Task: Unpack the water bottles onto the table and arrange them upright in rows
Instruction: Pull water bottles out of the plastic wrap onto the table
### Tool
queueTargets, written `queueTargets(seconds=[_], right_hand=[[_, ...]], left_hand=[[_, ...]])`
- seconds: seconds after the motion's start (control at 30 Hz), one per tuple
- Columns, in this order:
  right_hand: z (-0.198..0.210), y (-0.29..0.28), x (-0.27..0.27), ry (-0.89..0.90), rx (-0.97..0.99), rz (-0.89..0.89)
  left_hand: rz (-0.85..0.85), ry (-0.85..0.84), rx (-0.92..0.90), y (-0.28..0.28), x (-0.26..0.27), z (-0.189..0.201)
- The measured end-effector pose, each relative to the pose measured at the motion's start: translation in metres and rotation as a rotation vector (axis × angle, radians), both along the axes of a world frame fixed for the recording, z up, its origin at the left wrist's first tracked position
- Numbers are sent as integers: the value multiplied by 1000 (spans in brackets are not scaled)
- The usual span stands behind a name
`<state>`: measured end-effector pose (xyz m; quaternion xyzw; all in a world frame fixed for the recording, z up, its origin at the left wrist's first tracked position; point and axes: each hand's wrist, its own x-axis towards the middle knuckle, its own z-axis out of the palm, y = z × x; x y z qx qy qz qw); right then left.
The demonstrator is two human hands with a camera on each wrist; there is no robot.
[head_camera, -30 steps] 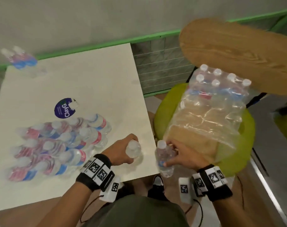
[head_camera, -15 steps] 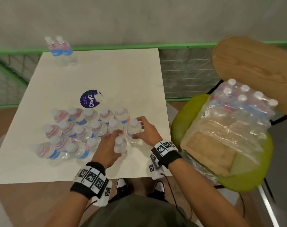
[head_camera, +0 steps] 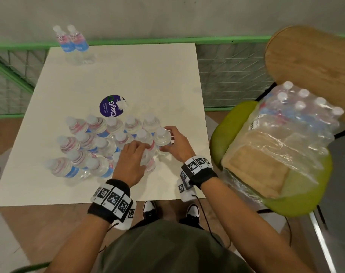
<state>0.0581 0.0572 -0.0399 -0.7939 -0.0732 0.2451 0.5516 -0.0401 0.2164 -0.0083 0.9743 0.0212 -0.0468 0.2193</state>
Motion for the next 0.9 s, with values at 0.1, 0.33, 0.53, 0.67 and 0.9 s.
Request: queueTargets(seconds=[0.1,0.33,0.53,0.67,0.9], right_hand=[[-2,-1,-1,-8,0,3],[0,-3,0,-6,11,23],[9,-16,-3,88,-2,41],[8,-68,-16,191,-25,40],[-8,-223,-19,397,-160,-337]], left_hand=[[4,32,45,-2,1,1],[25,75,62,-3,4,4],[70,9,104,-23,7,19],[-31,-155,12,-53,20,32],[-601,229,-259,-171,71,25]])
